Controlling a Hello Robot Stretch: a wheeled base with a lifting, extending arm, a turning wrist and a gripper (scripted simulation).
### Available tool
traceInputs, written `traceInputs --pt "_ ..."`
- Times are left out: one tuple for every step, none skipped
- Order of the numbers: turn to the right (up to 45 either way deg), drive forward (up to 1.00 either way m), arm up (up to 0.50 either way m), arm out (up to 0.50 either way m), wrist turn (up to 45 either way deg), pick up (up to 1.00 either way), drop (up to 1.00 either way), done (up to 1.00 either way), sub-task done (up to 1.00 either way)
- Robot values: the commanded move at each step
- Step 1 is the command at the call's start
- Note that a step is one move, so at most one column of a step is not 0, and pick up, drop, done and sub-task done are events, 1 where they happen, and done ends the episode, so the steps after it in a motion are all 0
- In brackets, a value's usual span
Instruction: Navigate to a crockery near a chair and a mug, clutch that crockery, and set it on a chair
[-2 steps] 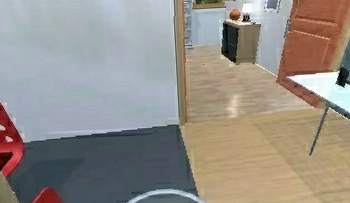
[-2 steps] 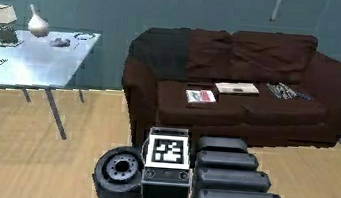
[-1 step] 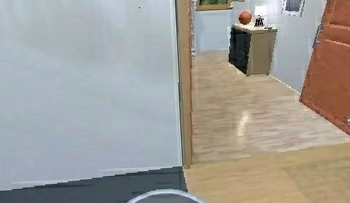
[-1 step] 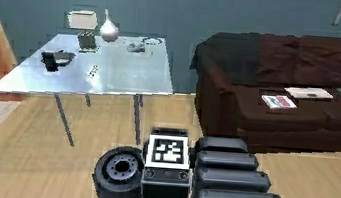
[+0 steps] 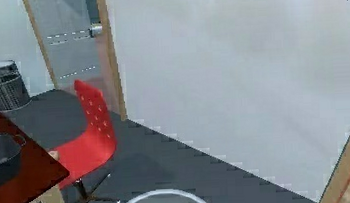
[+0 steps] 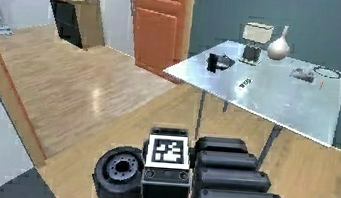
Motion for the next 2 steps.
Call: traceInputs --pt "-6.0 0.0 0.0 0.0 0.0 0.0 0.0 0.0 0.0" --pt "0.0 1.0 0.0 0.0 0.0 0.0 0.0 0.0 0.0"
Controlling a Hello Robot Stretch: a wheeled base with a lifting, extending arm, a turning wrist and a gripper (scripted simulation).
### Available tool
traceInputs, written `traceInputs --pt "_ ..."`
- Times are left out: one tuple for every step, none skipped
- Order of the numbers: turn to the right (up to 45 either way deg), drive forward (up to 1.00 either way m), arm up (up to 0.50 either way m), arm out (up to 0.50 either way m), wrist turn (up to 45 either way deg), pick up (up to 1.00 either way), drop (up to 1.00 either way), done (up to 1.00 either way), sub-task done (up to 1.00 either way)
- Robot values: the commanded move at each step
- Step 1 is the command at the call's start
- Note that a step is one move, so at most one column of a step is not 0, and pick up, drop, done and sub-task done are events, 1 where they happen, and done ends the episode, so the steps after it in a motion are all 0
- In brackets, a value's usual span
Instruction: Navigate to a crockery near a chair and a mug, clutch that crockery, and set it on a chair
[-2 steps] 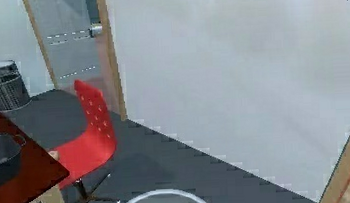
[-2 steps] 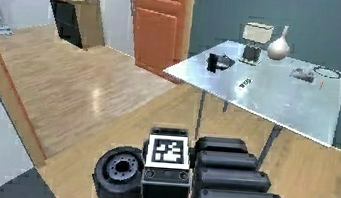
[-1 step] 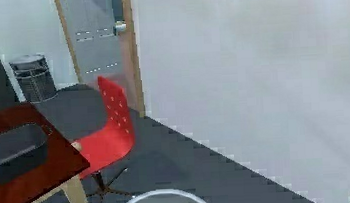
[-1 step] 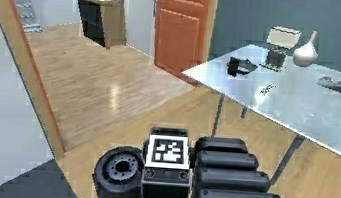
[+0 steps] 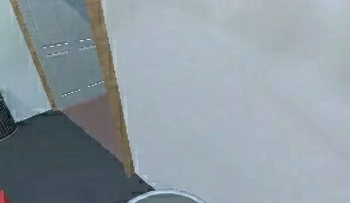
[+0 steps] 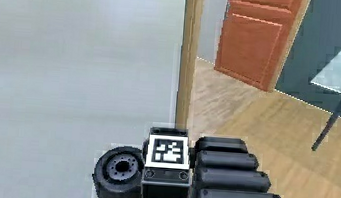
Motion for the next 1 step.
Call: traceInputs --pt "-6.0 0.0 0.0 0.0 0.0 0.0 0.0 0.0 0.0"
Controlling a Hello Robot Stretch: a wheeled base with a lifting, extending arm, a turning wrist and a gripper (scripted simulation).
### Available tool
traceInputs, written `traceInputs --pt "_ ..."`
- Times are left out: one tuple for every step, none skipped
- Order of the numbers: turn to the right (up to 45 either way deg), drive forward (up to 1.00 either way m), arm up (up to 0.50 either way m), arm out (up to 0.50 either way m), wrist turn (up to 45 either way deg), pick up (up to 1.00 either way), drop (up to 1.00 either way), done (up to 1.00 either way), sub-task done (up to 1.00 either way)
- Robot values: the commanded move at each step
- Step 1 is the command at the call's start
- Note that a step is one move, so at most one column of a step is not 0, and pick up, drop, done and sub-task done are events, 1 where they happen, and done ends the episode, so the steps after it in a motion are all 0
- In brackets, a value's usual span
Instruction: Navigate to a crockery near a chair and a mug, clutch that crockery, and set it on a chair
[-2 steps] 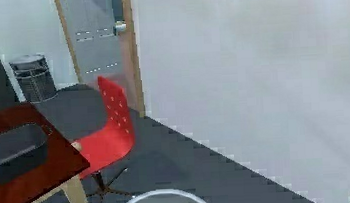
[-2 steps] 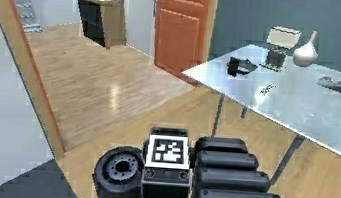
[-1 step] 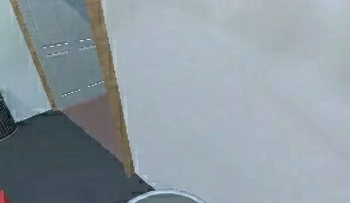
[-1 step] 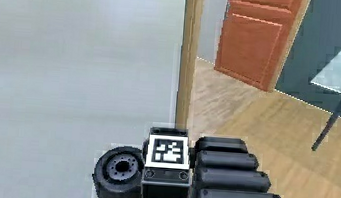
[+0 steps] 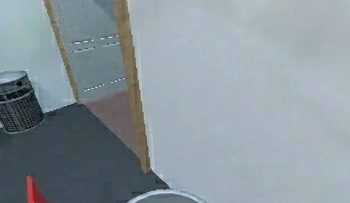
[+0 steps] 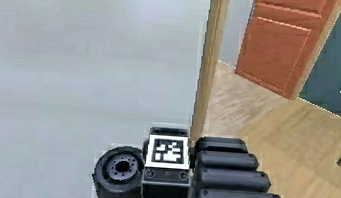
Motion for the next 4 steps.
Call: traceInputs --pt "0.0 0.35 0.0 0.0 0.0 0.0 0.0 0.0 0.0" --pt "-27.0 0.0 0.0 0.0 0.0 0.0 0.0 0.0 0.0" --pt "0.0 0.3 0.0 0.0 0.0 0.0 0.0 0.0 0.0" --pt "45.0 0.0 0.0 0.0 0.0 0.0 0.0 0.0 0.0"
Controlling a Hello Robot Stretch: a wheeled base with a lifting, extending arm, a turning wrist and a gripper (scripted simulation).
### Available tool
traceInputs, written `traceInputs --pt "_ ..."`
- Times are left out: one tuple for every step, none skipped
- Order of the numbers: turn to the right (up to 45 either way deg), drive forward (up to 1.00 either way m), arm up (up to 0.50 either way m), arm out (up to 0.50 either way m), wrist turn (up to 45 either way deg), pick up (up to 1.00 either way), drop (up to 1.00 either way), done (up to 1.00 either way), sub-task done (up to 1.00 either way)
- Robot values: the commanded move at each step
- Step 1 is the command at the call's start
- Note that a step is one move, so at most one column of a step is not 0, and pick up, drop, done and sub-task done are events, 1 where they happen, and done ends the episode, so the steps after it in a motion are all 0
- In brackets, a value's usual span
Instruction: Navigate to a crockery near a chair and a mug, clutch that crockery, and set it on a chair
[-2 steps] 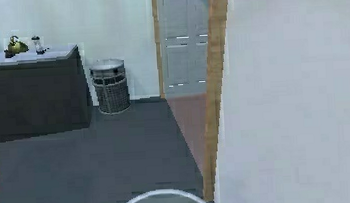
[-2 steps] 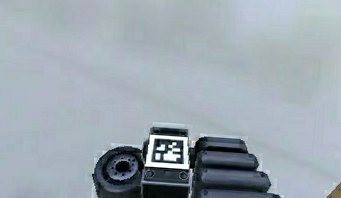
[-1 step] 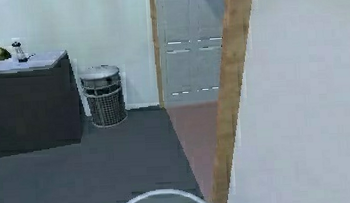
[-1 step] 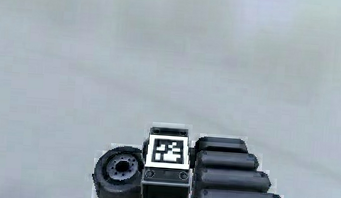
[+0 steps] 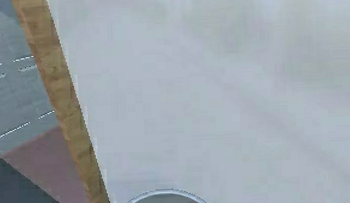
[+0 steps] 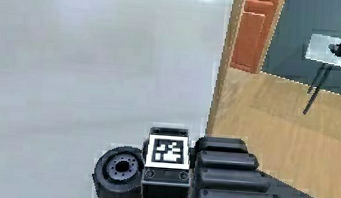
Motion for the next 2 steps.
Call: traceInputs --pt "18.0 0.0 0.0 0.0 0.0 0.0 0.0 0.0 0.0" --pt "-45.0 0.0 0.0 0.0 0.0 0.0 0.0 0.0 0.0"
